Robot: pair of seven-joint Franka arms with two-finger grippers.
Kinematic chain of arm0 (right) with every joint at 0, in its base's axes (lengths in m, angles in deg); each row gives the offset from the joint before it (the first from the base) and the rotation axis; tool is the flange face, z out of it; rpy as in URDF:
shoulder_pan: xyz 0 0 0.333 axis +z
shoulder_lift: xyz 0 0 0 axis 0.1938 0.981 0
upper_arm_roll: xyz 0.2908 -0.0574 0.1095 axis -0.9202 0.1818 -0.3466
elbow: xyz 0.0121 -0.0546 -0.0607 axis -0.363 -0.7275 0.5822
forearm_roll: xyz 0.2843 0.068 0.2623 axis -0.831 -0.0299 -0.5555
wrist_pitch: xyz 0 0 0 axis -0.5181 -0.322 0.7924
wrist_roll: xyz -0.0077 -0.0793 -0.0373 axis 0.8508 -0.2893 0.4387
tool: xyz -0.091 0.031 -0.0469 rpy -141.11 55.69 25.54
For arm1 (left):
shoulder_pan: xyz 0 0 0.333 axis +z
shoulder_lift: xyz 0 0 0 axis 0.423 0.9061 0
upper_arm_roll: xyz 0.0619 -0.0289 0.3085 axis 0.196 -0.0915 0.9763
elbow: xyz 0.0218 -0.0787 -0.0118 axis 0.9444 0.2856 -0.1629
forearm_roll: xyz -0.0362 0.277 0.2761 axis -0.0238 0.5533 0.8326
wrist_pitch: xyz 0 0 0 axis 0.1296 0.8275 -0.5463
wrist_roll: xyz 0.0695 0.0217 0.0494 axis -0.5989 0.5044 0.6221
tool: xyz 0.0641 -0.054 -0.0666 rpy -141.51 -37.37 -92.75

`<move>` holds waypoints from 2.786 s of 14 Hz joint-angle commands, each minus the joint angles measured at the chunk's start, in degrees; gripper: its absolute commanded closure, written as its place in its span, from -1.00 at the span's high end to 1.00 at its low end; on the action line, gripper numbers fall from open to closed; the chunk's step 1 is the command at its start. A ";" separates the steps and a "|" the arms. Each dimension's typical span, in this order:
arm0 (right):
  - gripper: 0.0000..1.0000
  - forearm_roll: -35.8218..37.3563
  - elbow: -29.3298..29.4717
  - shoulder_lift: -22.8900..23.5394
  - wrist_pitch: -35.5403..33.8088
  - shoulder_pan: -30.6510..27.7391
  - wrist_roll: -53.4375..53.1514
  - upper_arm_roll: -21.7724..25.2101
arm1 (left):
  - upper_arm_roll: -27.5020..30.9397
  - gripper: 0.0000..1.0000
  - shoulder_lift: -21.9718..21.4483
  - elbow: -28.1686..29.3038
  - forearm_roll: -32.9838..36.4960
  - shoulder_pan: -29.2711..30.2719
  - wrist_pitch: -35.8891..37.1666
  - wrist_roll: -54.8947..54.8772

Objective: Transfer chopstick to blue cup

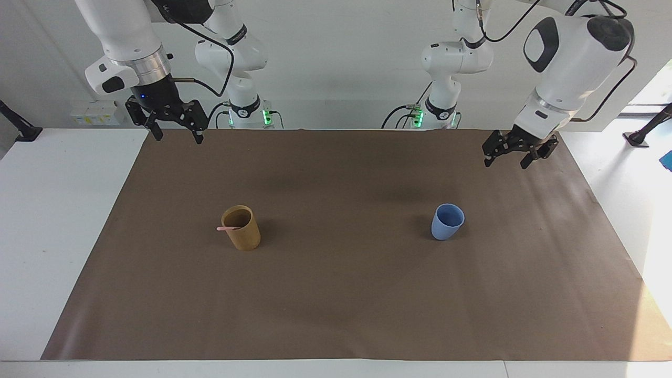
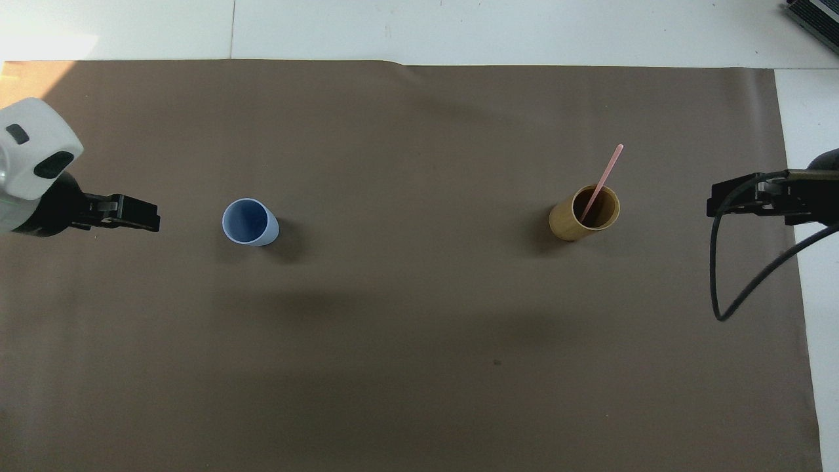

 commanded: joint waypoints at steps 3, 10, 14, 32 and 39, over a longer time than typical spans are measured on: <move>1.00 -1.53 -1.80 -1.23 1.51 -0.66 0.83 -0.33 | 0.65 1.00 2.99 7.20 0.28 -3.35 -11.90 10.97; 1.00 -1.53 -2.24 -1.41 1.51 -0.39 0.82 -0.34 | 0.65 1.00 6.96 14.49 0.28 -3.88 -22.61 12.39; 1.00 -1.53 -2.50 -1.58 1.60 -0.39 0.91 -0.34 | 0.65 0.48 8.19 15.99 0.28 -4.41 -25.44 11.86; 1.00 -1.62 -5.83 1.66 16.07 0.05 1.44 -0.68 | 0.56 -1.00 12.48 1.15 0.11 -25.13 -18.15 32.23; 1.00 -1.53 -16.37 7.64 40.14 2.51 0.03 -0.77 | 0.38 -1.00 18.38 -2.99 -2.62 -27.88 -20.35 32.60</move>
